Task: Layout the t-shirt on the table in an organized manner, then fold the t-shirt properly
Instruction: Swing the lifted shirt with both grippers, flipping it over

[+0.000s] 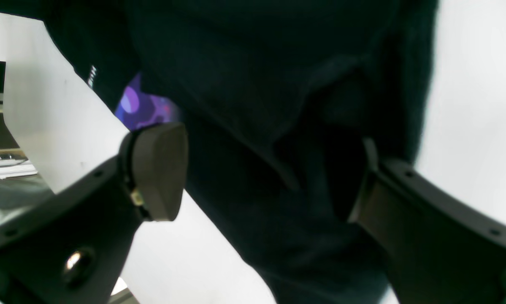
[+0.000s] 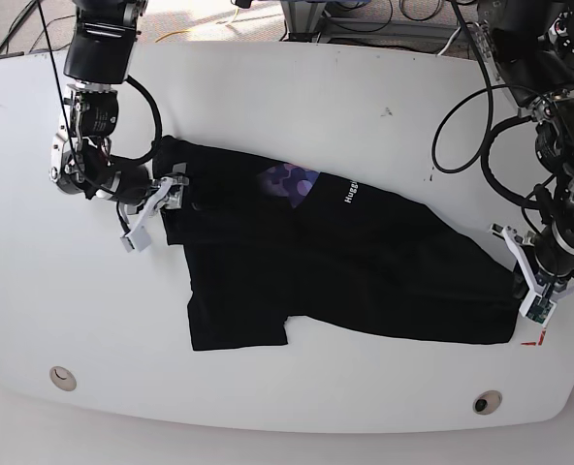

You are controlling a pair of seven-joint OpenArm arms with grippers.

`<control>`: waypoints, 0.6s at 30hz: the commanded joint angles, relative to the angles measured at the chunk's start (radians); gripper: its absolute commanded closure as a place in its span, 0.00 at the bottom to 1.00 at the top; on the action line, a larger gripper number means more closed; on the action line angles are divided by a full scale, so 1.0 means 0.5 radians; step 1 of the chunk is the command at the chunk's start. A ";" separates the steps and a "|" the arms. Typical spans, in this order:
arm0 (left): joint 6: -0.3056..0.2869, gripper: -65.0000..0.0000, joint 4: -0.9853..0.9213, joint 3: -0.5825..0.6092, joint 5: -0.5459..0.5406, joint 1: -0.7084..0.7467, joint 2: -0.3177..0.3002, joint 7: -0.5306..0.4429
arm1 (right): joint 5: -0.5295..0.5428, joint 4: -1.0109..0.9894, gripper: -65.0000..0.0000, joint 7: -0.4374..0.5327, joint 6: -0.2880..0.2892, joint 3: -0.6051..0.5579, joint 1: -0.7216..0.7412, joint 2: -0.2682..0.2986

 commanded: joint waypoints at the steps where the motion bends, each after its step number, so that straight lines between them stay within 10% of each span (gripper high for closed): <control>1: 0.003 1.00 0.037 -0.007 -0.019 -0.040 -0.027 -0.039 | 0.056 0.032 0.26 0.028 0.013 -0.014 0.064 -0.003; 10: 0.003 1.00 0.037 -0.007 -0.019 -0.040 -0.027 -0.039 | 0.056 0.017 0.32 0.028 0.013 -0.024 0.131 -0.003; 18: 0.003 1.00 0.037 -0.007 -0.019 -0.040 -0.027 -0.039 | 0.056 0.017 0.85 0.031 0.013 -0.030 0.180 -0.003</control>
